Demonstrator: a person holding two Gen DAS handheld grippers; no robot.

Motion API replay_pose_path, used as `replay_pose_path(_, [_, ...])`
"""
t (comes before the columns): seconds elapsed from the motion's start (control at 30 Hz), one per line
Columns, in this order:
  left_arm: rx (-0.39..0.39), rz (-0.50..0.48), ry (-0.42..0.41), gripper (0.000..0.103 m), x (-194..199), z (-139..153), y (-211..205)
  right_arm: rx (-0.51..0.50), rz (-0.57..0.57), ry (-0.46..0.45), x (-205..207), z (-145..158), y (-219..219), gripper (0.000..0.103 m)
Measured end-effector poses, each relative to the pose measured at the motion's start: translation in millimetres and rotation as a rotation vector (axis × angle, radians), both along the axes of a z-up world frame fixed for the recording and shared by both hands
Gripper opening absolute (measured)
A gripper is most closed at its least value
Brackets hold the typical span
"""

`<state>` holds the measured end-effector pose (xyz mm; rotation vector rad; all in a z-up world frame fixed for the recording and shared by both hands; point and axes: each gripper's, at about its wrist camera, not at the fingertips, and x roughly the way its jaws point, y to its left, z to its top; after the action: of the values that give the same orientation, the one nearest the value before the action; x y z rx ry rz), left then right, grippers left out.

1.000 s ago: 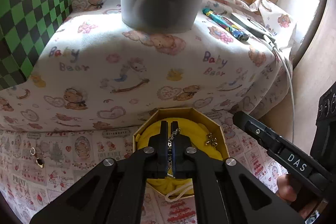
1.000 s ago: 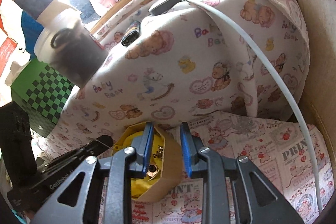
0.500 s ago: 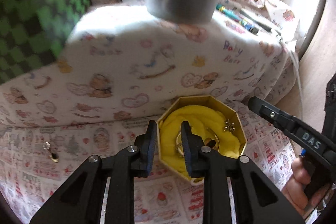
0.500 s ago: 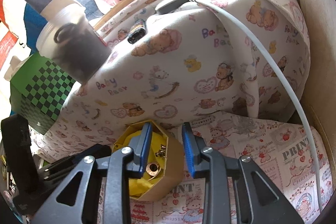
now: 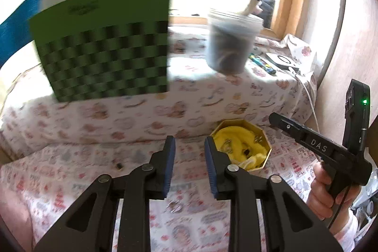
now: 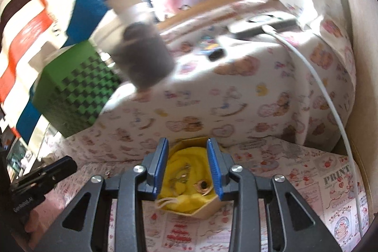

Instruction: Organize jewelry

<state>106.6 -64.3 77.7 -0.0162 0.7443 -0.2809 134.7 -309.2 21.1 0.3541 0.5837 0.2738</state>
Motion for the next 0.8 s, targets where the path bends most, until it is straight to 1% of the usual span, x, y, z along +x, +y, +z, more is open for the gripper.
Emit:
replay_pose_path(0.03, [-0.004, 0.011, 0.012, 0.031, -3, -3, 8, -0.02, 0.014, -0.011, -3, 2, 8, 0.032])
replay_pose_path(0.13, [-0.02, 0.061, 0.087, 0.032, -5, -21, 31, -0.06, 0.045, -0.024, -9, 3, 27, 0.033])
replay_pose_path(0.2, [-0.025, 0.094, 0.11, 0.032, -4, -34, 44, -0.073, 0.065, -0.024, -11, 3, 35, 0.034])
replay_pose_path(0.27, [0.008, 0.122, 0.148, 0.032, 1, -48, 52, -0.096, 0.083, -0.023, -14, 3, 46, 0.035])
replay_pose_path(0.37, [0.034, 0.11, 0.206, 0.032, 7, -65, 59, -0.132, 0.101, -0.023, -17, 1, 59, 0.038])
replay_pose_path(0.43, [0.1, 0.132, 0.226, 0.032, 10, -76, 59, -0.151, 0.106, -0.019, -19, -1, 66, 0.04])
replay_pose_path(0.5, [0.131, 0.142, 0.249, 0.032, 12, -84, 59, -0.167, 0.116, -0.013, -19, -5, 73, 0.042])
replay_pose_path(0.57, [0.129, 0.145, 0.284, 0.032, 15, -91, 59, -0.19, 0.119, -0.007, -19, -9, 81, 0.044])
replay_pose_path(0.67, [0.117, 0.147, 0.306, 0.032, 17, -96, 61, -0.229, 0.123, 0.004, -18, -16, 91, 0.048])
replay_pose_path(0.8, [0.07, 0.133, 0.34, 0.032, 21, -103, 64, -0.272, 0.119, 0.018, -14, -24, 99, 0.054])
